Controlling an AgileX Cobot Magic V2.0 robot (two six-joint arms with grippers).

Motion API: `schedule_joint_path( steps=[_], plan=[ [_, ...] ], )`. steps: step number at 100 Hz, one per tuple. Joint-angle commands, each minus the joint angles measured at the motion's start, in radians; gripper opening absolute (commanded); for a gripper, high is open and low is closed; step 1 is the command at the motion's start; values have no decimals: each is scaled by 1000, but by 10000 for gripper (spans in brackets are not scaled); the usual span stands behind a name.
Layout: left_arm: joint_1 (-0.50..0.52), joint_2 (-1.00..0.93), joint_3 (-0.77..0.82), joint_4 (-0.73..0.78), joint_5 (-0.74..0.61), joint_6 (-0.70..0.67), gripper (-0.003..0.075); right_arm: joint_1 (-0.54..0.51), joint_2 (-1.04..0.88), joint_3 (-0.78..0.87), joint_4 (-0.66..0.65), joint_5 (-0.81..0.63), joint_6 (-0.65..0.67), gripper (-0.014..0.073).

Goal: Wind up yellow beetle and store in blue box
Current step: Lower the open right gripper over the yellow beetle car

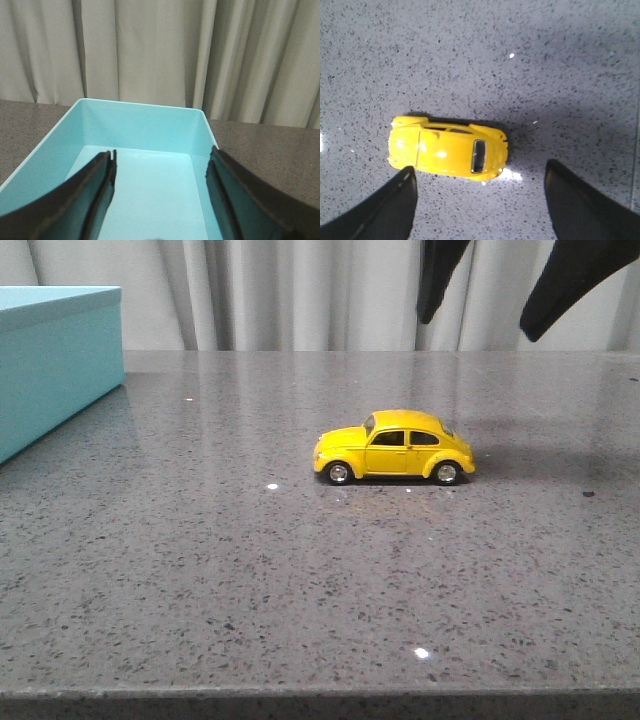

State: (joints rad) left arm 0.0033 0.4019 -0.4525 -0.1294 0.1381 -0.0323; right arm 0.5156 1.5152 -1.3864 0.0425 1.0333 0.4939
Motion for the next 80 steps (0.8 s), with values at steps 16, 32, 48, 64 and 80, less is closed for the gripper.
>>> schedule_joint_path(
  steps=[16, 32, 48, 64, 80],
  plan=[
    [-3, 14, -37, -11, -69, -8, 388, 26, 8, -40, -33, -18, 57, 537],
    [-3, 14, -37, -11, -48, -8, 388, 49, 47, -40, -35, -12, 67, 537],
    [-3, 14, -37, -11, -44, -8, 388, 66, 73, -40, -37, -22, 94, 537],
    [-3, 14, -37, -11, -44, -8, 388, 66, 97, -40, -36, -19, 106, 517],
    [-3, 14, -37, -11, -44, -8, 388, 66, 109, -40, -6, -41, 109, 517]
  ],
)
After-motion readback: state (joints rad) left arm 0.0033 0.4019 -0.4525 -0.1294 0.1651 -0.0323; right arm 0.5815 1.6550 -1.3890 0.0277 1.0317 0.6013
